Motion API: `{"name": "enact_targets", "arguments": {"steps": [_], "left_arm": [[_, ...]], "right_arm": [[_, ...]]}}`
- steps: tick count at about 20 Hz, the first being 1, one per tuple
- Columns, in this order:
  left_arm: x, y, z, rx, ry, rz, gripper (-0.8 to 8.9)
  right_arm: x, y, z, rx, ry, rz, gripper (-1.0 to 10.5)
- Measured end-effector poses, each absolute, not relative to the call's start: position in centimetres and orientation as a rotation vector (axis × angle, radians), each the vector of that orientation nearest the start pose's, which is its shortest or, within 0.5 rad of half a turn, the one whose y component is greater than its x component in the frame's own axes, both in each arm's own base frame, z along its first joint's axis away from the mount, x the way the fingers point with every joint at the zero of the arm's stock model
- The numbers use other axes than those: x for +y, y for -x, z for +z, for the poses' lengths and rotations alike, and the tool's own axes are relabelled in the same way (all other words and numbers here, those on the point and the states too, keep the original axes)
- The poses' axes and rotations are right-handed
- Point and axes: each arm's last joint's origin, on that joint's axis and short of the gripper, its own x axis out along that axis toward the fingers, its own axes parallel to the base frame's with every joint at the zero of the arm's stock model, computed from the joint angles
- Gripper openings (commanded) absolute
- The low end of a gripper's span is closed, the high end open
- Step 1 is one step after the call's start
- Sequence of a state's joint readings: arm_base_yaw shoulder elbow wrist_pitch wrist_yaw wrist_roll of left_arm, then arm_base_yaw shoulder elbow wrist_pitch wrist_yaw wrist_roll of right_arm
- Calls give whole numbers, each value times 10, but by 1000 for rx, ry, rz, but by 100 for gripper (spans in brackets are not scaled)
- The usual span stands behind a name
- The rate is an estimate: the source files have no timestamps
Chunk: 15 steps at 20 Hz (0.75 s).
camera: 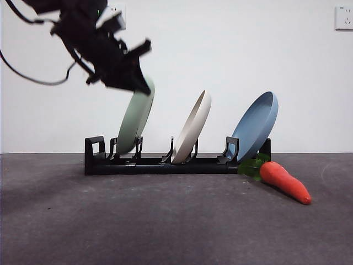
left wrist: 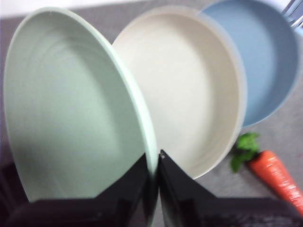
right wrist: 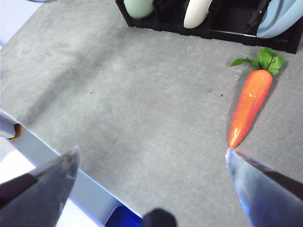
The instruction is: Take the green plate from the plate rack,put the plate on the table,take the carrot from the table,put the carrot in the plate
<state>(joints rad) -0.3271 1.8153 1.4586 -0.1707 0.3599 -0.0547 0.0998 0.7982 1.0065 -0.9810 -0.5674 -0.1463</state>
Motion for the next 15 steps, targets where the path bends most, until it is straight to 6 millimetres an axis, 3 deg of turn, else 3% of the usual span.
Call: {"name": "enact_targets", "arguments": {"steps": [6,10,13,15], "left_arm": [[-134,-345,349,454,67,-706,-8],[-137,-281,388,469,-38,-739,-6],[-153,-237,395,518,-232,-715,-6],[-171,-218,386,590,-383,-732,-5]], "right_arm": [[28,-127,338,715,-48,687,688],[28,-127,338,716,-48,687,688],[28,-127,338,715,-48,687,688],[28,-127,338,715,-48,687,688]]}}
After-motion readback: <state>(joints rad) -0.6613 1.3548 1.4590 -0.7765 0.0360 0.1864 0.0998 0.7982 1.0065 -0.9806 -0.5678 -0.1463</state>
